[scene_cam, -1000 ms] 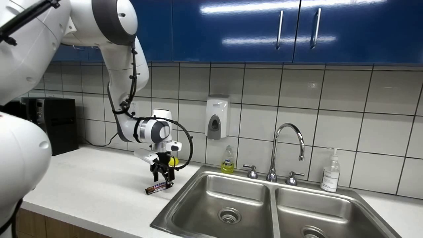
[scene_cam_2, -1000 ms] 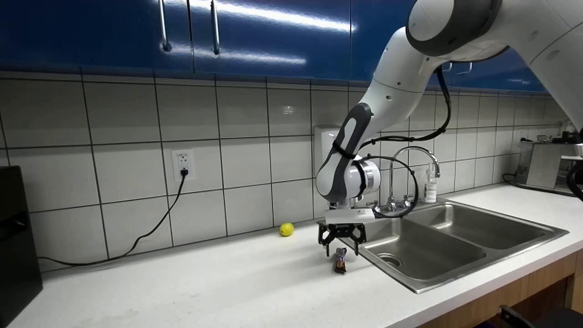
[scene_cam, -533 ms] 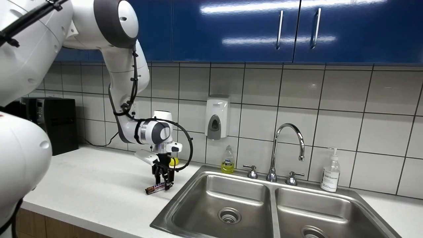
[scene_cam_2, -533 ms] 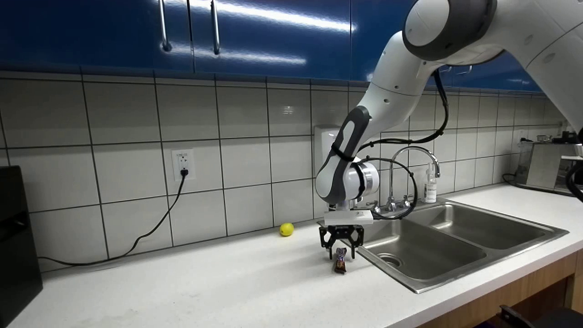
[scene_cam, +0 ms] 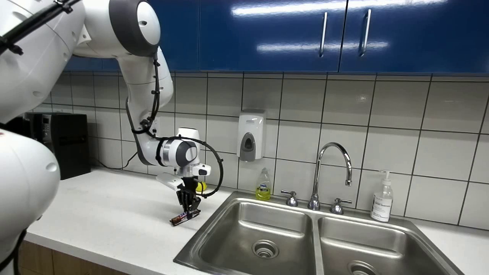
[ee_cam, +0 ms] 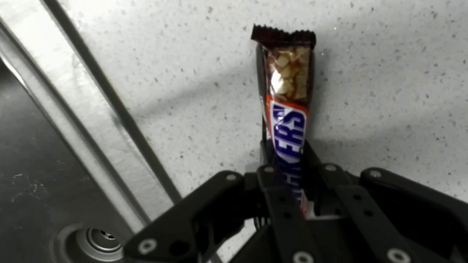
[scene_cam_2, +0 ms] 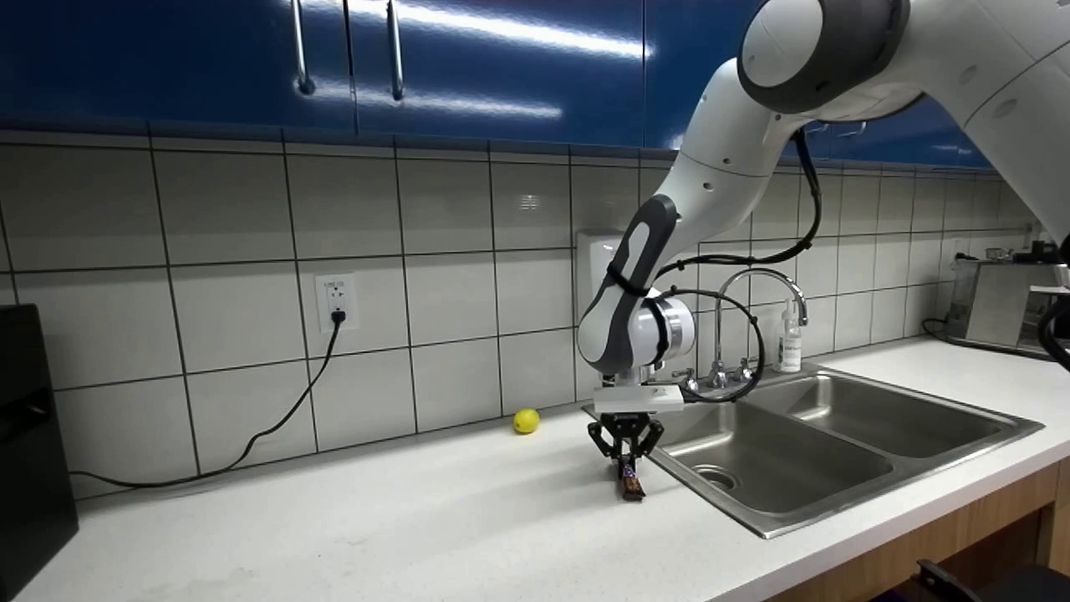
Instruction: Place the snickers bar inside the sink
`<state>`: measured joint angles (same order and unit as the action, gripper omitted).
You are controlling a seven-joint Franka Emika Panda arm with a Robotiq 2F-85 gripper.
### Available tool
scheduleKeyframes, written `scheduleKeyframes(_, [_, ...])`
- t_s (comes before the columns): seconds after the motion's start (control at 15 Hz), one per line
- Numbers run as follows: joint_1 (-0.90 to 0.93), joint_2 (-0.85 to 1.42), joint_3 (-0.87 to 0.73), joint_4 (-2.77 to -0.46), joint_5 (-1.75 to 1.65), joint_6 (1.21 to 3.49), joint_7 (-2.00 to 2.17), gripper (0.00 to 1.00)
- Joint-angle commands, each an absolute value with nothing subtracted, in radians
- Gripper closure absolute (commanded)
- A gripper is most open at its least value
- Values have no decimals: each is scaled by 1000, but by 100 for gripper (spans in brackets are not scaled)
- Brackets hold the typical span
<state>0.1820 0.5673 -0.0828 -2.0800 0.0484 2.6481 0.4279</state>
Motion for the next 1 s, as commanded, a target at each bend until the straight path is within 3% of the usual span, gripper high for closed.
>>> scheduleKeyframes(0.0, [189, 573, -91, -2054, 44, 2606, 446, 95])
scheduleKeyframes(0.93, [170, 452, -100, -2059, -2, 2513, 412, 96])
